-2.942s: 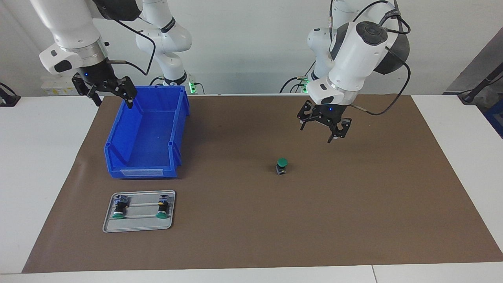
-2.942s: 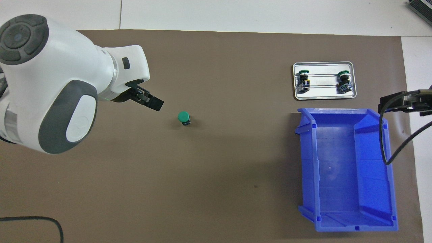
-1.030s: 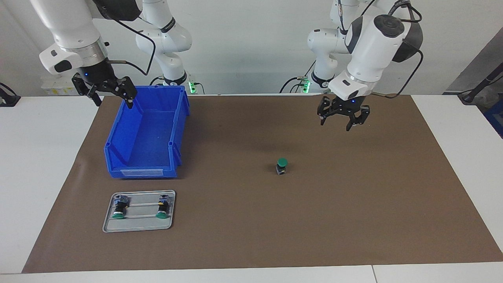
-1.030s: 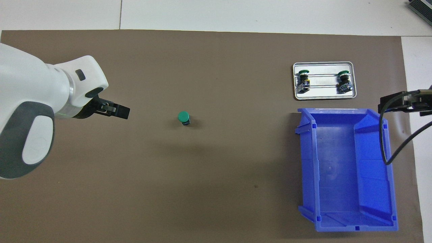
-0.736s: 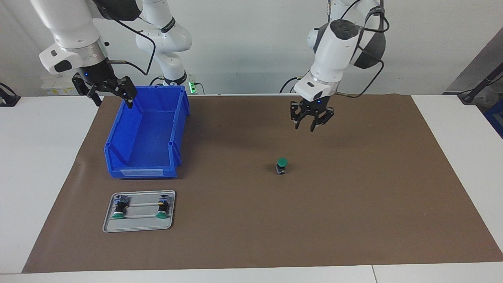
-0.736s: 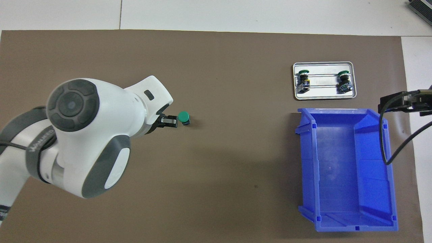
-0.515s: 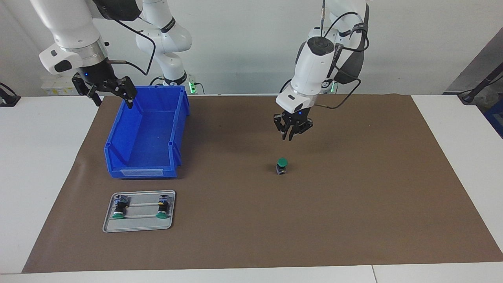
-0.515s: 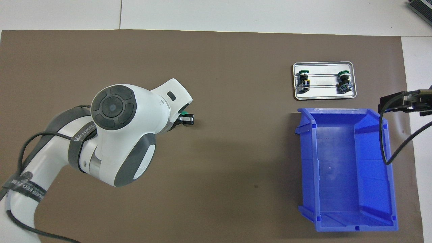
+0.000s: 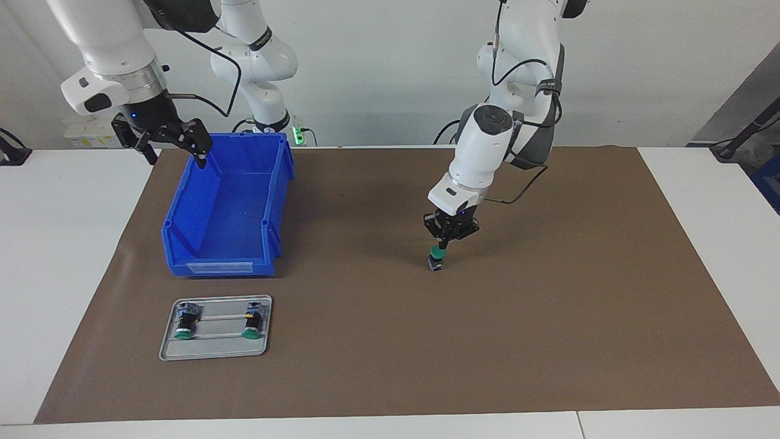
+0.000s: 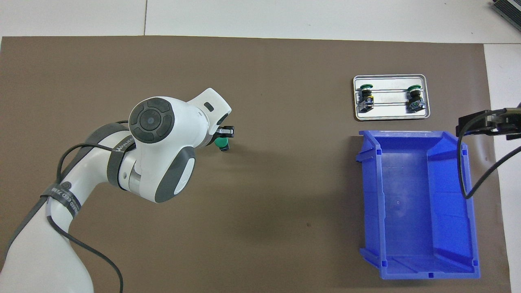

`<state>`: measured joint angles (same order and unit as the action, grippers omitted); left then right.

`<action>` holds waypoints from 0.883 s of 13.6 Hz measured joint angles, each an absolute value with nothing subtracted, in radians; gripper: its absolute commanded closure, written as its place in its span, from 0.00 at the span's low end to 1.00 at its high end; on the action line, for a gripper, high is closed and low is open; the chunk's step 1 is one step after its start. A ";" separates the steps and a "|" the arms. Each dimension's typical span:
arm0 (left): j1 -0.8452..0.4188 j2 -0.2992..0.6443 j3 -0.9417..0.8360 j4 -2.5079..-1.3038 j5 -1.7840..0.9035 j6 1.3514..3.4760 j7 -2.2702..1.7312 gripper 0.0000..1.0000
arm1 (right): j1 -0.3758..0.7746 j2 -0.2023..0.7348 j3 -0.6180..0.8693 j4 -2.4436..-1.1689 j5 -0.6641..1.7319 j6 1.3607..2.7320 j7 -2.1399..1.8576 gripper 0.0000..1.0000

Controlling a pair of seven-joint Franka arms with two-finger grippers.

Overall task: Place and press button with both arms
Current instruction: 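Lower the left gripper onto the button top and press down, then lift the left gripper off the button and withdraw it toward rest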

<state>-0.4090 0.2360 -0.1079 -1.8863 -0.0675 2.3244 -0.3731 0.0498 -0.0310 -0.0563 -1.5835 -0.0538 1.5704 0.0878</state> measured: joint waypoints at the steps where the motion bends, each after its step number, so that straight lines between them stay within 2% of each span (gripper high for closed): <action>1: -0.409 0.245 -0.107 -1.887 -0.068 2.330 -0.374 1.00 | 0.050 -0.031 -0.056 -1.584 -0.054 1.570 0.088 0.00; 6: -0.413 0.281 -0.113 -1.903 -0.068 2.354 -0.382 1.00 | 0.050 -0.031 -0.056 -1.584 -0.054 1.570 0.088 0.00; 12: -0.413 0.266 -0.113 -1.957 -0.068 2.444 -0.383 1.00 | 0.050 -0.031 -0.056 -1.584 -0.054 1.570 0.088 0.00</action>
<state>-0.4128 0.2656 -0.1127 -1.9569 -0.0675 2.4437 -0.3827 0.0498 -0.0310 -0.0563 -1.5836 -0.0538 1.5704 0.0878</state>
